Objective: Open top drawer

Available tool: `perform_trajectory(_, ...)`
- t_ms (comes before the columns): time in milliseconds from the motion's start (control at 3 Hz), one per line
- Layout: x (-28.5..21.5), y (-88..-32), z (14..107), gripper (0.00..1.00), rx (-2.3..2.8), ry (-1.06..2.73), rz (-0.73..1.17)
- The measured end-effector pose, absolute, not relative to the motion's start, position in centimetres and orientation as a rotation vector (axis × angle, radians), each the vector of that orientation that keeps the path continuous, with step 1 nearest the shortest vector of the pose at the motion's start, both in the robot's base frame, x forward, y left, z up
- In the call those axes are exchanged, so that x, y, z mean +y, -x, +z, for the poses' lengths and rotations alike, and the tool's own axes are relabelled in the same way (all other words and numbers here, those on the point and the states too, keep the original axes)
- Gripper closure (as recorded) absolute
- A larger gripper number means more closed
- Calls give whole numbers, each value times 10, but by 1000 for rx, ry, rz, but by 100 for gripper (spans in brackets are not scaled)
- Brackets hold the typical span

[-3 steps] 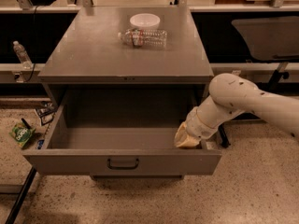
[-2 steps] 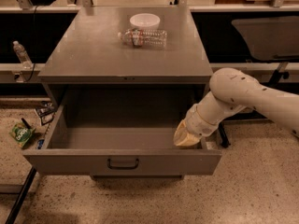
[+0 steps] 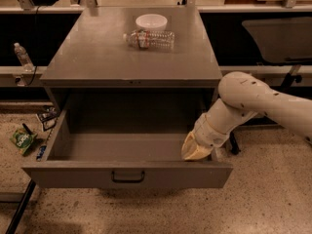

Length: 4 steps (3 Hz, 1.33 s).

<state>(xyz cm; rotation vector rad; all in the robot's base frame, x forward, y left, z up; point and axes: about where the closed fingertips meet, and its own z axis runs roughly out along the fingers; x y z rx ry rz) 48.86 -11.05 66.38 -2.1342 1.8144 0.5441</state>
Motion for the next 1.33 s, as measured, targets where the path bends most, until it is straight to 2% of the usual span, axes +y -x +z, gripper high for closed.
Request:
perform_trajectory(333, -122, -482, 668, 100, 1830, 2144, 564)
perform_trajectory(1000, -136, -528, 757, 100, 1805, 1847, 429)
perform_trajectory(1333, -146, -544, 818, 100, 1772, 1665, 517)
